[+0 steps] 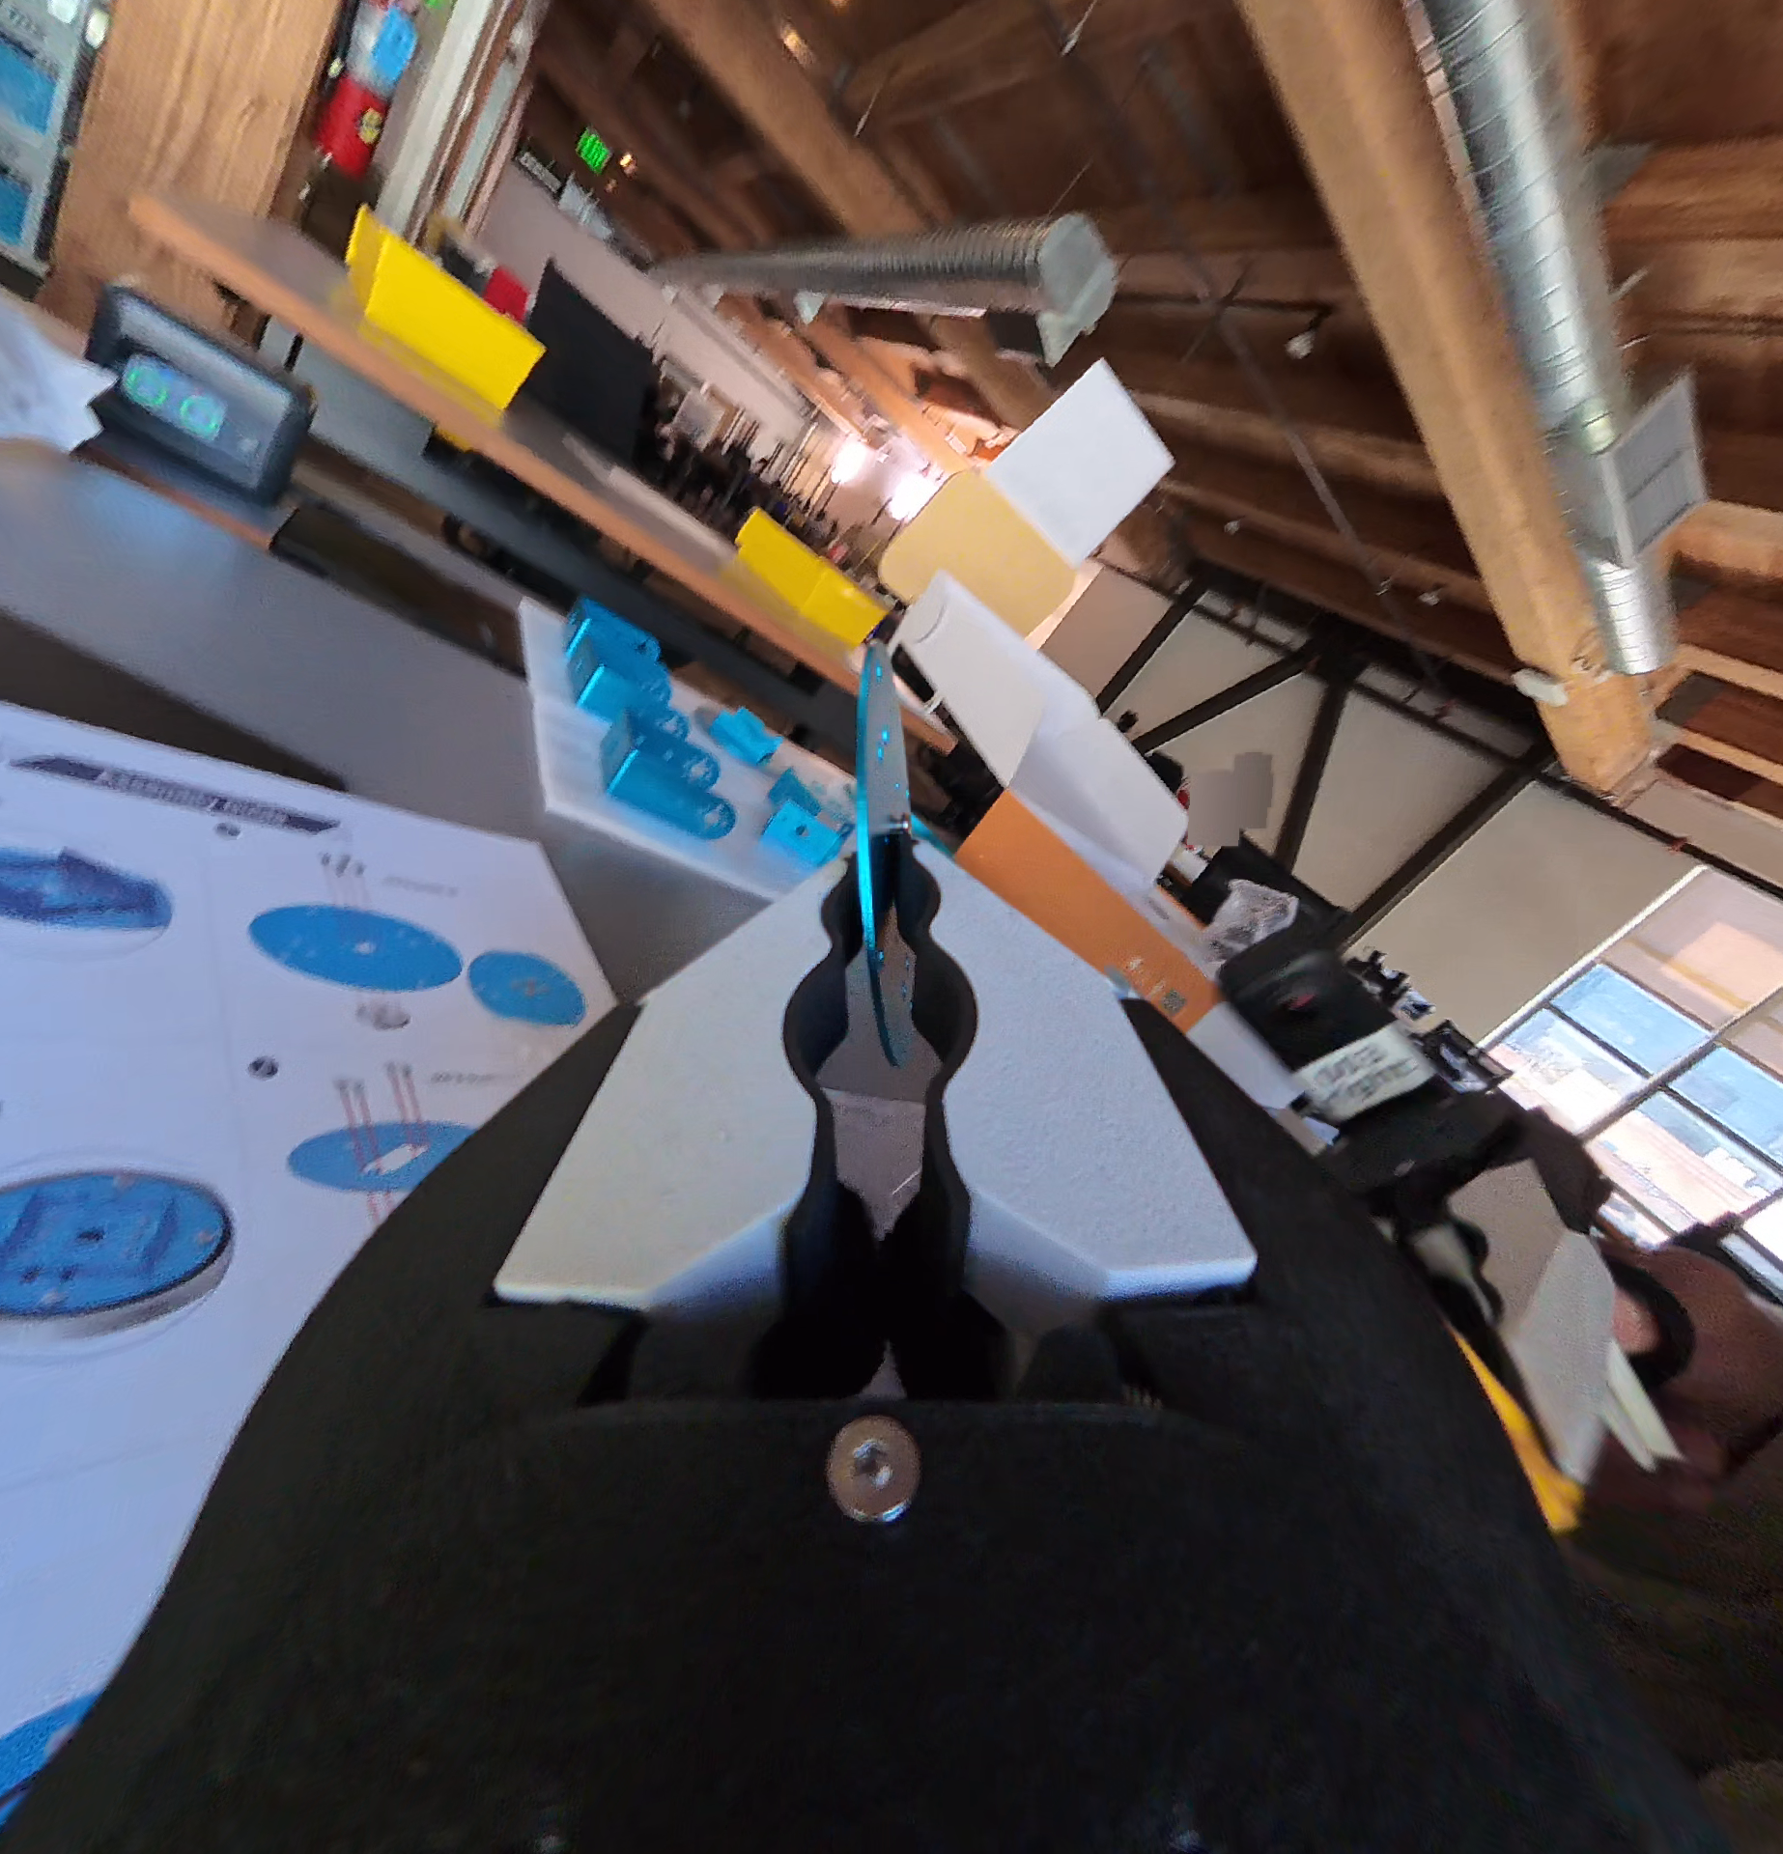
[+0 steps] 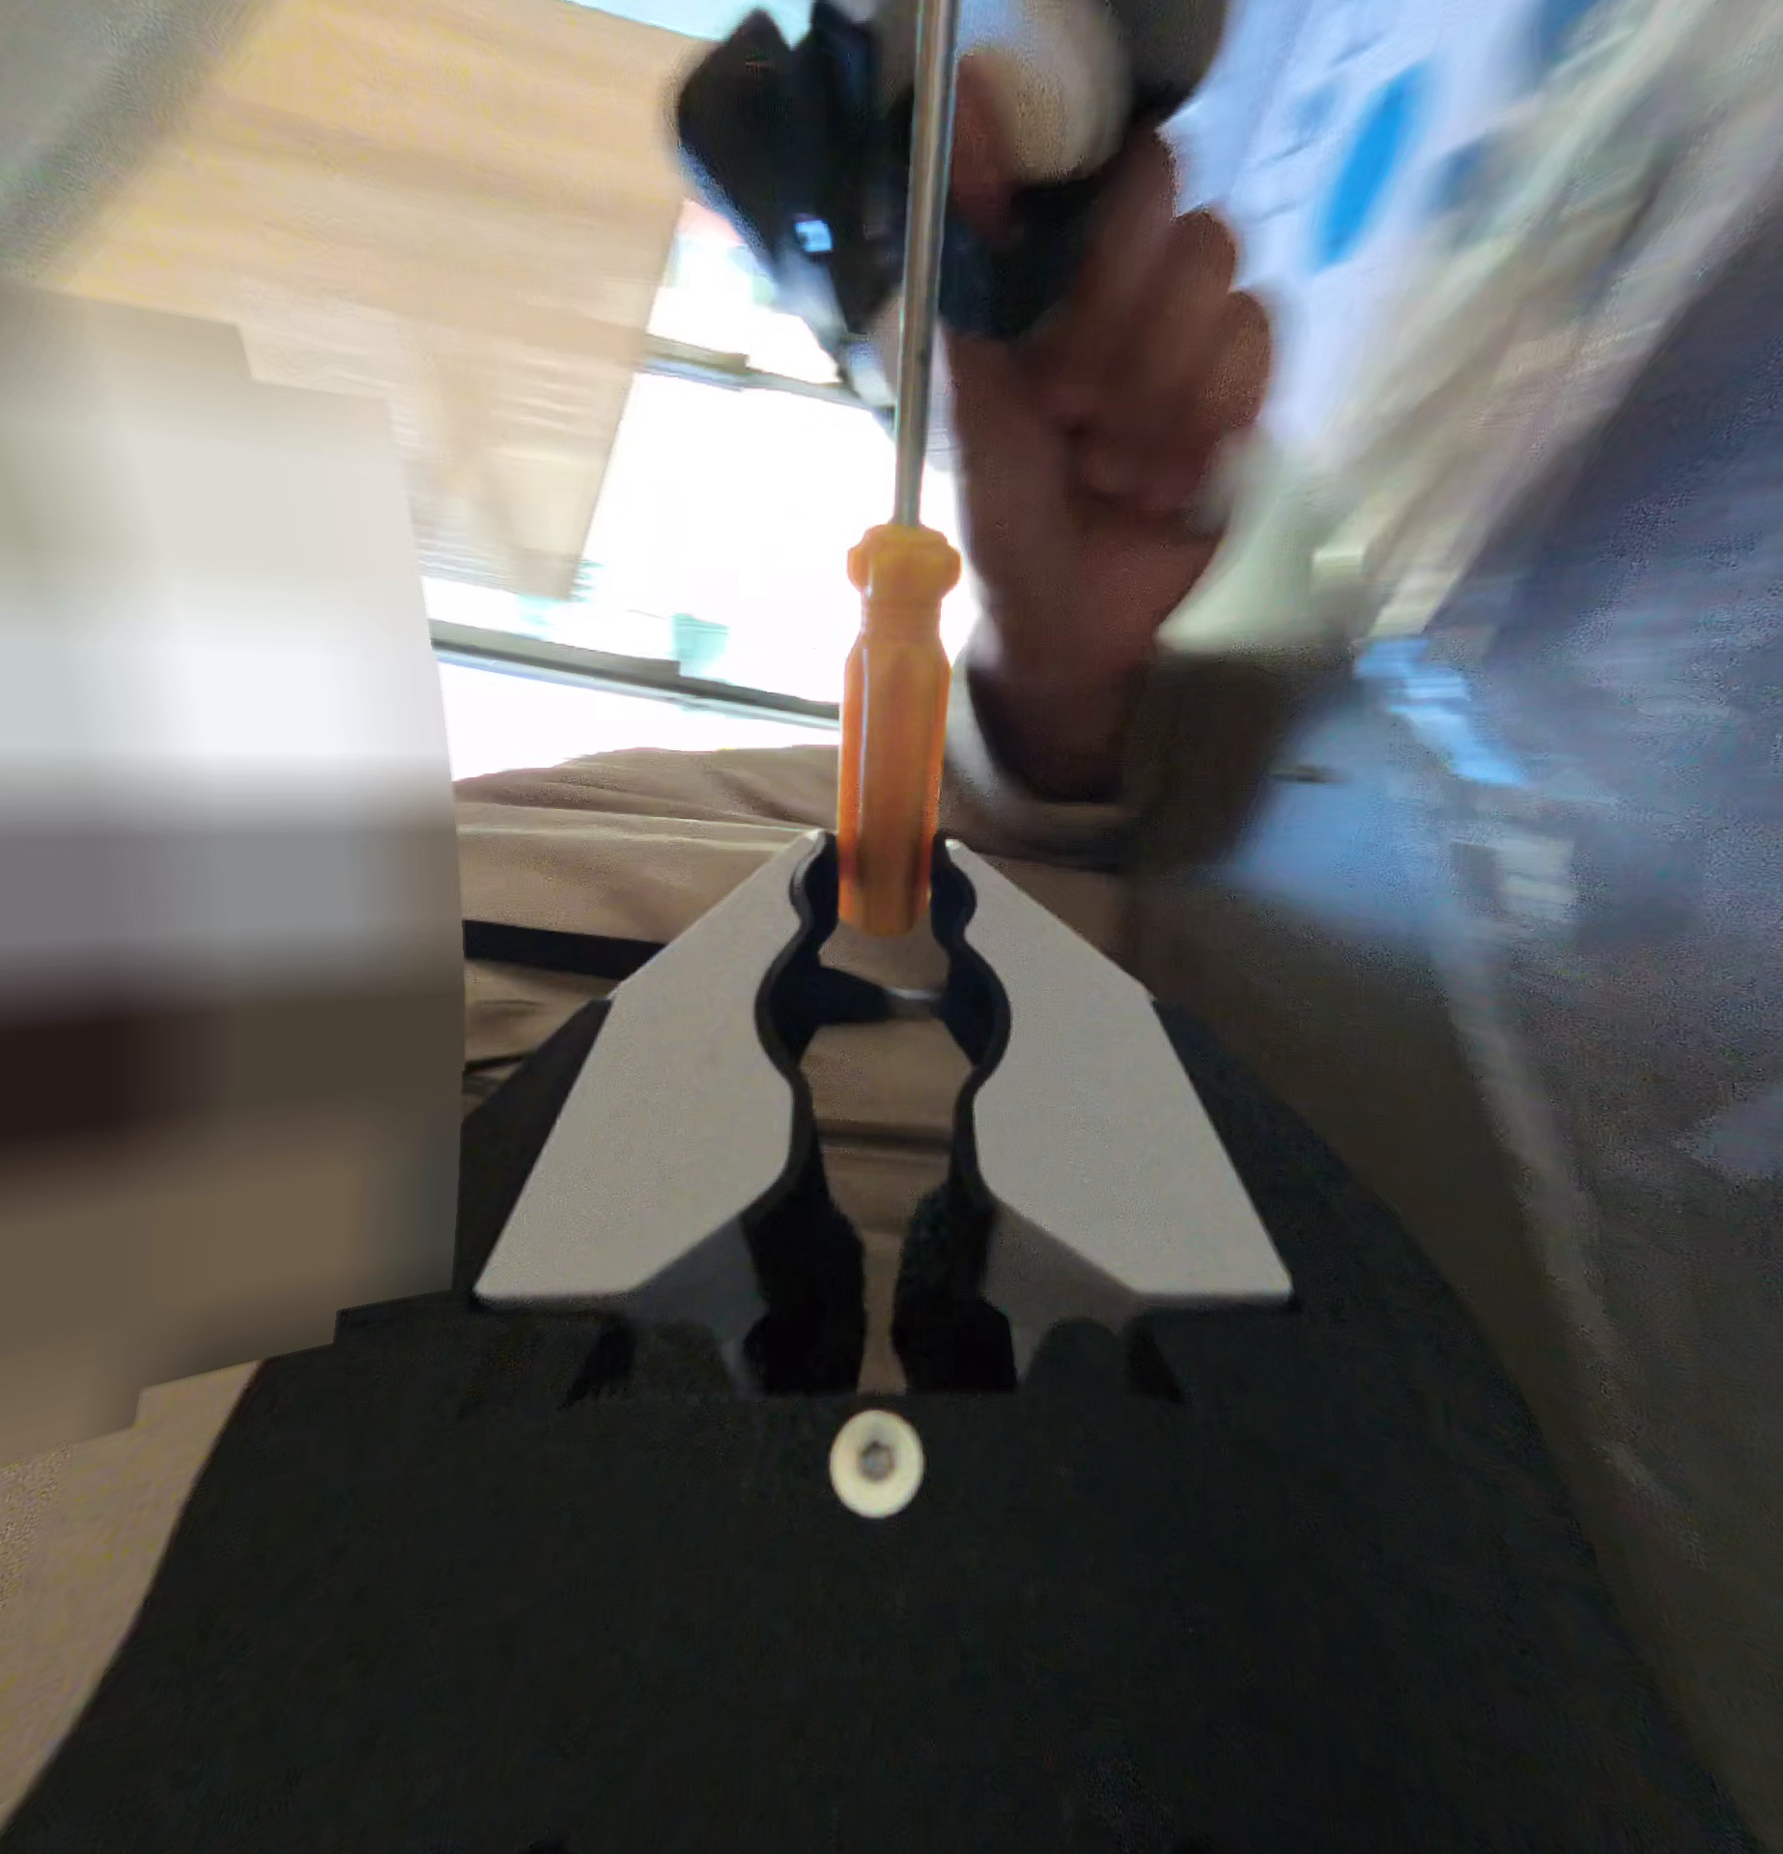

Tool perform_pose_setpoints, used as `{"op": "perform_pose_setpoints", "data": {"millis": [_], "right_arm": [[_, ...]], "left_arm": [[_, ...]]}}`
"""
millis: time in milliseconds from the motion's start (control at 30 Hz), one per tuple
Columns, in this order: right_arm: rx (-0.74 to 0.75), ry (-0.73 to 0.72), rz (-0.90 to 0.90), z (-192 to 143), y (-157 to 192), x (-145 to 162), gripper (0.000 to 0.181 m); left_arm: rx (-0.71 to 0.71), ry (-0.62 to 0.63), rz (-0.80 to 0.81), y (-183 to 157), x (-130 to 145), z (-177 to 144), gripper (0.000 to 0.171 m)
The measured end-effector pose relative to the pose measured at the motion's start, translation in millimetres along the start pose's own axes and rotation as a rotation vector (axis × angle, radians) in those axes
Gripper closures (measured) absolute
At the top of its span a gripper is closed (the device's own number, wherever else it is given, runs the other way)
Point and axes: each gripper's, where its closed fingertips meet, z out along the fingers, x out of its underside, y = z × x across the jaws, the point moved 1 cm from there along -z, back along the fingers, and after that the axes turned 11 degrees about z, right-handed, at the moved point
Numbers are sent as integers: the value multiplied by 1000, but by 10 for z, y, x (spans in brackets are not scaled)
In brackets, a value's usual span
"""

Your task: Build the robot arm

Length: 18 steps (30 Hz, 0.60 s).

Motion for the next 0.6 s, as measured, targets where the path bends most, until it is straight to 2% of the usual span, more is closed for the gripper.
{"op": "perform_pose_setpoints", "data": {"millis": [33, 133, 200, 233, 367, 433, 600], "right_arm": [[152, -23, -65, -169, -120, -54, 165], [773, -40, -322, -854, -610, -233, 164], [1073, -10, -452, -1255, -777, -321, 164], [1159, 17, -497, -1376, -828, -338, 164], [1283, 151, -650, -1552, -1070, -294, 164], [1246, 170, -715, -1512, -1105, -255, 164], [1181, 109, -880, -1519, -1120, -267, 164]], "left_arm": [[-17, 22, -2, 33, 45, 8, 166], [-41, 74, 29, 58, 126, 35, 166], [-27, 75, 58, 10, 117, 53, 166], [-21, 74, 75, -13, 111, 61, 166], [0, 85, 112, -82, 130, 81, 166], [1, 91, 113, -83, 146, 77, 166], [16, 91, 89, -76, 155, 65, 166]]}}
